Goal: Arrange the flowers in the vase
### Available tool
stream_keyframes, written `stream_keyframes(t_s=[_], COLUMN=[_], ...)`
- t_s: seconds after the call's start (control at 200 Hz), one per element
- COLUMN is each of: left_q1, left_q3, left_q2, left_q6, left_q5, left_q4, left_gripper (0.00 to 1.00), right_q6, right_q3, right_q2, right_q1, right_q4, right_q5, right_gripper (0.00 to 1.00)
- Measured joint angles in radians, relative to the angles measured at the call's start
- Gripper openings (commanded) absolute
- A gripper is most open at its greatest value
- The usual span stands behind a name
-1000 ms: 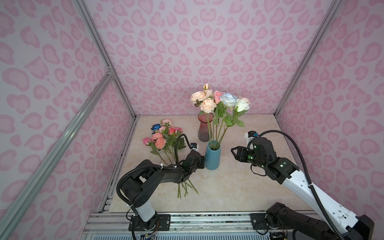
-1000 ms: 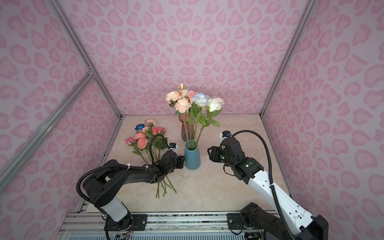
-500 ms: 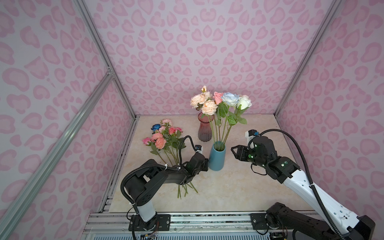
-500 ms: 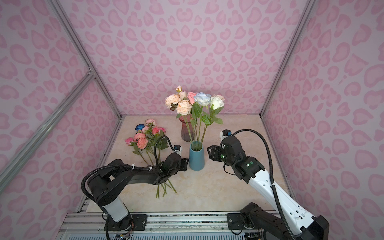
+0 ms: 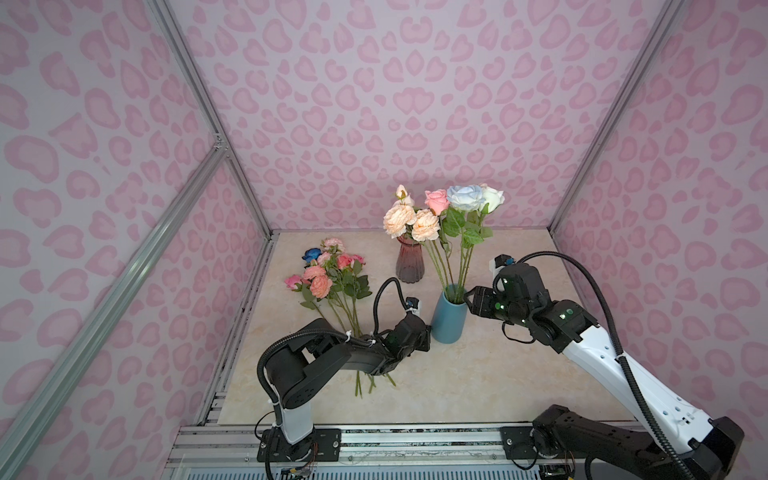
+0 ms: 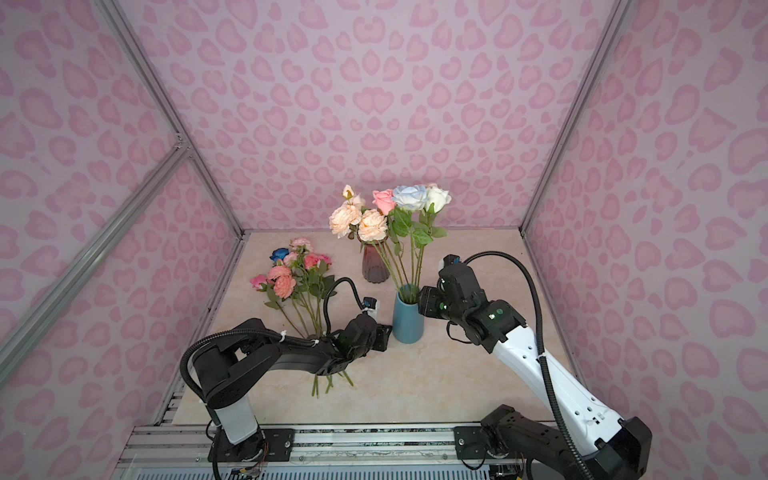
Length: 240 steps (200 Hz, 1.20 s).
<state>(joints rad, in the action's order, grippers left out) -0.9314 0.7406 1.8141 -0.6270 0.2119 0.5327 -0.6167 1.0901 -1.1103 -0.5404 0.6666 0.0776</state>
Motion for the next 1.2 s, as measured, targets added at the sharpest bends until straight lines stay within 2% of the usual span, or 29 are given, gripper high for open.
stream_keyframes(t_s=[0.1,0.185,0.35,0.5,0.615,1.2], left_q1=[0.0,0.0,0.0,-0.002,-0.003,-0.004], left_q3=[-0.027,-0.059,-0.122,-0.194,-0.223,-0.356], left_q2=[-0.031,-0.09,-0.225,-0.379,-0.477,-0.85], left_q6=[0.0,0.002,0.021,0.027,0.031,0.031], left_q5=[0.014,0.035,0.055,0.08,0.109,0.217], left_q4=[-0.008,-0.014,-0.036,-0.085,-0.133,-0.285], left_gripper=[0.39,0.47,0.53,0.53,0.53,0.52], right_q6=[0.012,0.031,0.052,0.057,0.063,0.077], right_q3=[0.077,0.16,0.291,0.362,0.383,0.5], right_q2=[-0.048,-0.106,-0.216,-0.285,-0.328,-0.483], right_q1=[0.0,0.0,-0.001,-0.001,-0.006,-0.021], right_q4=[0.068,0.129,0.249,0.33,0.364,0.434], right_q5=[-0.009,-0.01,-0.01,-0.018,-0.031,-0.053], right_gripper=[0.58,0.57,0.54,0.53,0.46,0.28])
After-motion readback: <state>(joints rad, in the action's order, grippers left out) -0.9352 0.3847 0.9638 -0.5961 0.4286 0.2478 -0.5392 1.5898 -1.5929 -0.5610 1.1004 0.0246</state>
